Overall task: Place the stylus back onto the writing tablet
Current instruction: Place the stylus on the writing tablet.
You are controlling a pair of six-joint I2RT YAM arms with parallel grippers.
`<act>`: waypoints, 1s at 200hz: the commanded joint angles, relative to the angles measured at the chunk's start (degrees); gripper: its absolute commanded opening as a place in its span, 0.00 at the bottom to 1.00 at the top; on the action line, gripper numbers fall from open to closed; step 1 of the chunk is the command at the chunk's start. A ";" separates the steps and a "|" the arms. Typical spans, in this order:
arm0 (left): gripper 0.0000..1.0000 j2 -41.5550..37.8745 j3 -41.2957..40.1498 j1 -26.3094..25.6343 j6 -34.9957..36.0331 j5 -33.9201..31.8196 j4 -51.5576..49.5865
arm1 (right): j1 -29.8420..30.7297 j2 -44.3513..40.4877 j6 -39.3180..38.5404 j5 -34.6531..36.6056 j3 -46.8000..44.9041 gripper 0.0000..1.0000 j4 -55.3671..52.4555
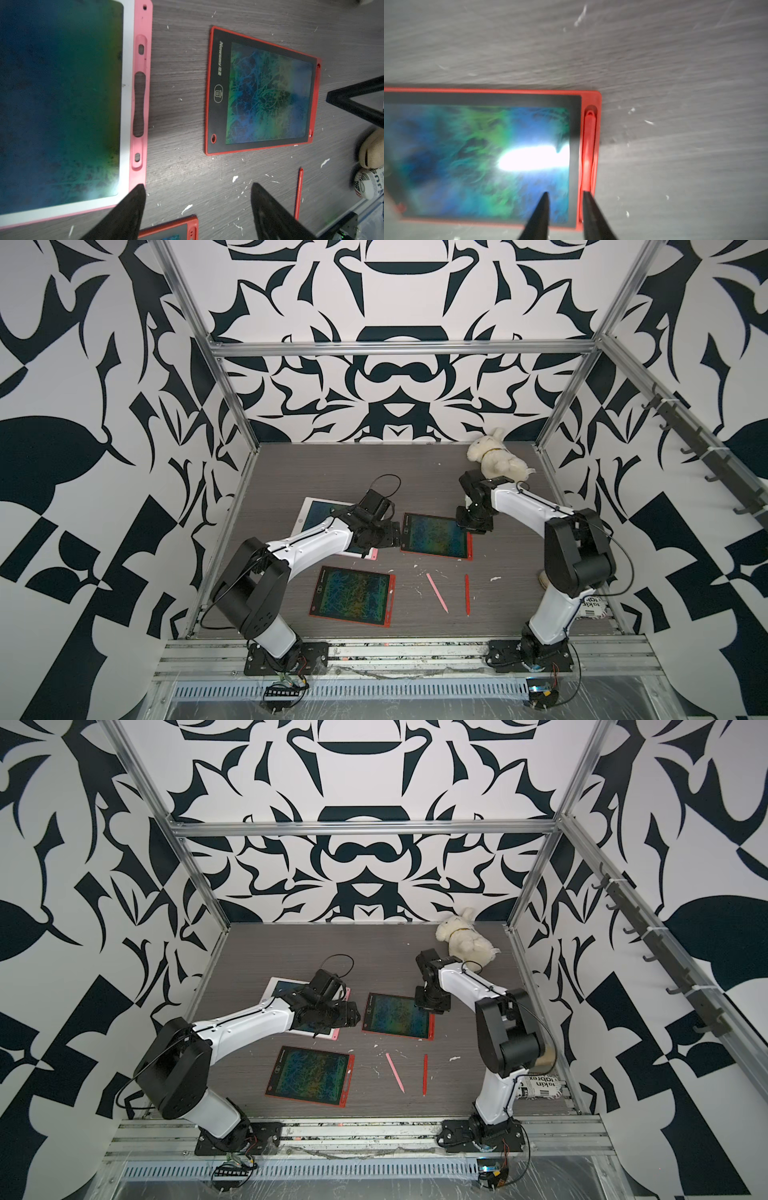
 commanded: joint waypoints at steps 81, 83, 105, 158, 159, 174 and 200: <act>0.99 -9.45 0.97 2.48 11.26 -10.91 -6.46 | 1.28 -23.02 6.44 -4.92 -15.77 0.51 -8.05; 1.00 -9.62 0.86 2.90 11.24 -10.58 -6.52 | 1.48 -23.25 6.72 -5.01 -16.02 0.51 -8.11; 0.99 -11.44 -0.85 7.31 10.43 -7.22 -6.13 | 4.75 -24.52 9.74 -5.07 -19.16 0.51 -8.19; 0.99 -17.49 -4.54 19.52 9.57 -1.86 -5.49 | 13.60 -22.66 17.74 -5.35 -25.49 0.42 -4.05; 0.99 -17.50 -4.58 19.75 9.53 -1.74 -5.50 | 13.70 -22.59 17.81 -5.35 -25.52 0.41 -3.94; 0.98 -19.44 -5.52 23.31 8.98 0.11 -5.42 | 15.08 -21.38 18.90 -5.46 -26.34 0.38 -2.62; 0.97 -19.79 -6.77 29.41 7.55 2.84 -6.13 | 16.78 -19.15 20.13 -4.03 -26.36 0.33 -1.86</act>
